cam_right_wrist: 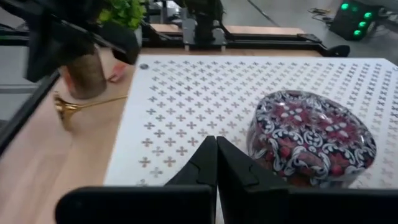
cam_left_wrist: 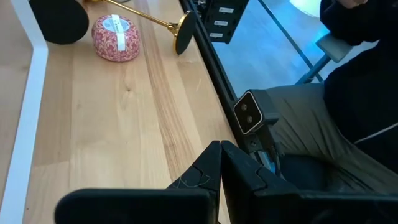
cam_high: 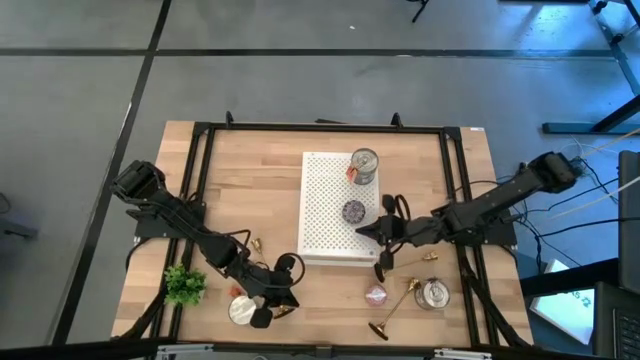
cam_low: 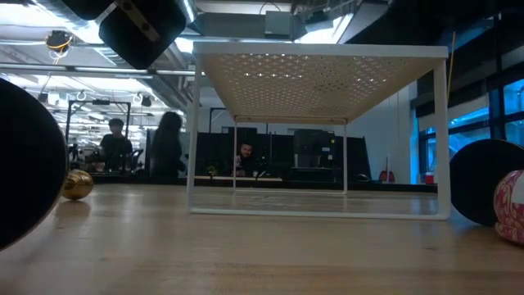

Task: Pick & Place candle stick holders
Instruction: Put the black scented candle on the shelf, then put the top gold candle holder on the shelf

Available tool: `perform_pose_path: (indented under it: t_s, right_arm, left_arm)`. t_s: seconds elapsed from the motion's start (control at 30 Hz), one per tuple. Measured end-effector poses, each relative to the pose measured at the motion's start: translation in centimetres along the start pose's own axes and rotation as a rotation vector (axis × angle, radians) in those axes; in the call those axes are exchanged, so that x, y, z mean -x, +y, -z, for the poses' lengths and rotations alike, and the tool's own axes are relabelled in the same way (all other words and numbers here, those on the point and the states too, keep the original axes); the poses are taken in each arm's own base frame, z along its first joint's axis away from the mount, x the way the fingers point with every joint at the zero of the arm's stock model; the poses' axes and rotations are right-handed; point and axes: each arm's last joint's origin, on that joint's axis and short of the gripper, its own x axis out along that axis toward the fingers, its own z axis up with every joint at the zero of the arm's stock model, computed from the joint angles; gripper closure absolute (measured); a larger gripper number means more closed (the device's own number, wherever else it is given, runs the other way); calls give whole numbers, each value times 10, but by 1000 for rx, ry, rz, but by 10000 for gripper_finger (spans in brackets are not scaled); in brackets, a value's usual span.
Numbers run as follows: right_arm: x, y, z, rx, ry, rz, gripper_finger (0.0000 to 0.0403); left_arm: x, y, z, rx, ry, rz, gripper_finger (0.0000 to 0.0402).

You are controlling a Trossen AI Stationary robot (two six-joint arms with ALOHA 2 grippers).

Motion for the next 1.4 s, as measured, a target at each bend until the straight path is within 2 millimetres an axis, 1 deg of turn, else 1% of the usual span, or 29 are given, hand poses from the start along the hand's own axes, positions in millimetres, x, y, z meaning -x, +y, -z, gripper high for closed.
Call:
perform_pose_path:
  t_s: [0.17,0.3,0.47,0.57,0.73,0.93,1.27,1.4]
  right_arm:
    - [-8,-1,4,-1,8,53,403]
    - [-9,-3,3,-12,-6,102,403]
    - [-9,-5,2,-15,-23,141,403]
    - [-10,-8,2,-19,-22,155,403]
    - [-13,-15,1,-34,-26,201,403]
    - [-15,-21,0,-43,-25,238,403]
    - [-15,-23,1,-57,-24,265,403]
    - [-13,-17,1,-57,-25,201,403]
  left_arm:
    - [0,0,0,-2,1,1,396]
    - [0,0,1,-10,6,-2,396]
    - [-7,2,7,-12,32,-7,396]
    - [-11,4,9,-5,46,-13,396]
    - [-13,9,7,20,38,3,396]
    - [-13,8,7,20,40,20,396]
    - [-13,8,7,20,42,22,396]
    - [-13,8,7,25,46,31,396]
